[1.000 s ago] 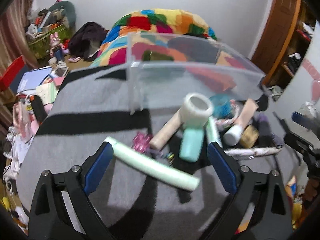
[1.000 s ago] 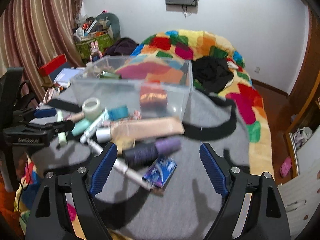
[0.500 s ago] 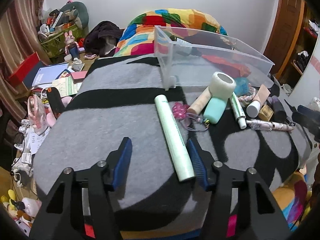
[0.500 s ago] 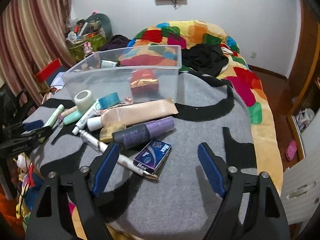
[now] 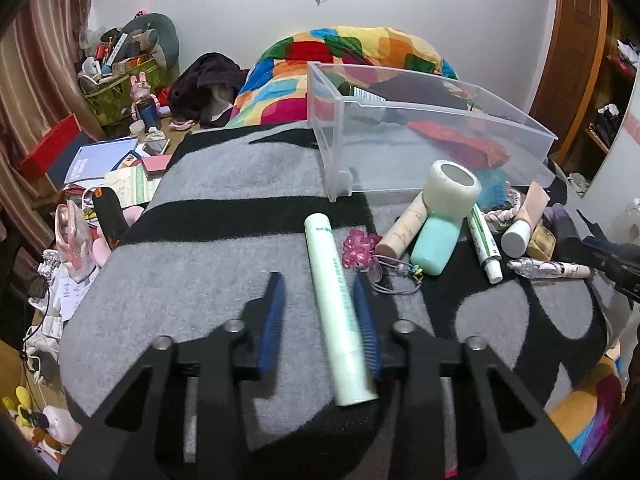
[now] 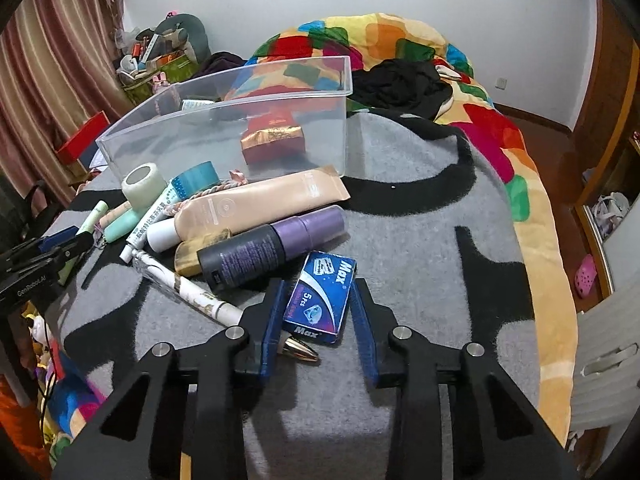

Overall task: Organize objects
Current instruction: 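Grasp the white tube with left gripper while right gripper grasps blue Max box, then carry both held items over the clear box and release them inside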

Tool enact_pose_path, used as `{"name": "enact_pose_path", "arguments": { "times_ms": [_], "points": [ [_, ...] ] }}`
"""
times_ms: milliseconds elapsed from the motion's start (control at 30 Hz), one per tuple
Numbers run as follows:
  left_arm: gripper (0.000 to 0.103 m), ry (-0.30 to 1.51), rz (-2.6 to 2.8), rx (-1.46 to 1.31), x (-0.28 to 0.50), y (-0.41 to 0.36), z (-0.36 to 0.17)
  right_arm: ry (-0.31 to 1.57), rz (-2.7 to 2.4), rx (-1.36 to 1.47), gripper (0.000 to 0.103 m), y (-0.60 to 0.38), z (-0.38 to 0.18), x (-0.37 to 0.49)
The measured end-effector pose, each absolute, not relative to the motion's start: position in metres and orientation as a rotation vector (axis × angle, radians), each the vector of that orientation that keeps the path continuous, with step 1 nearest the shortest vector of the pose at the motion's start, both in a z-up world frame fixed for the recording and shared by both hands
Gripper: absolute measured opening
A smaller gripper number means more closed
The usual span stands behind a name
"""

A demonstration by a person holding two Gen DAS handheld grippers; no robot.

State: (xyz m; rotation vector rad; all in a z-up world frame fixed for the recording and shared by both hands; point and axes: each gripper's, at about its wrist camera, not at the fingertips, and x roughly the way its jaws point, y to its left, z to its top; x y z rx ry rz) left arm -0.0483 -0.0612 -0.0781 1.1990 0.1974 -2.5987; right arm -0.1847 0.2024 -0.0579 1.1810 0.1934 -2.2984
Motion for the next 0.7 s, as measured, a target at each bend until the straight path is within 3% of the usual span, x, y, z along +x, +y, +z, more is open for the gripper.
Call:
{"name": "enact_pose_path", "arguments": {
  "times_ms": [67, 267, 700],
  "points": [
    [0.015, 0.212, -2.595, 1.196, -0.046, -0.066, -0.077, 0.201, -2.313, 1.172, 0.027, 0.203, -0.058, -0.184],
    [0.015, 0.407, -2.651, 1.207, -0.039, -0.083, -0.068, 0.172, -2.369, 1.131, 0.025, 0.212, -0.048, -0.181],
    [0.015, 0.329, -2.778, 1.047, -0.047, -0.06, -0.013, 0.122, -2.399, 0.943, 0.025, 0.2, 0.006, -0.175]
  ]
}}
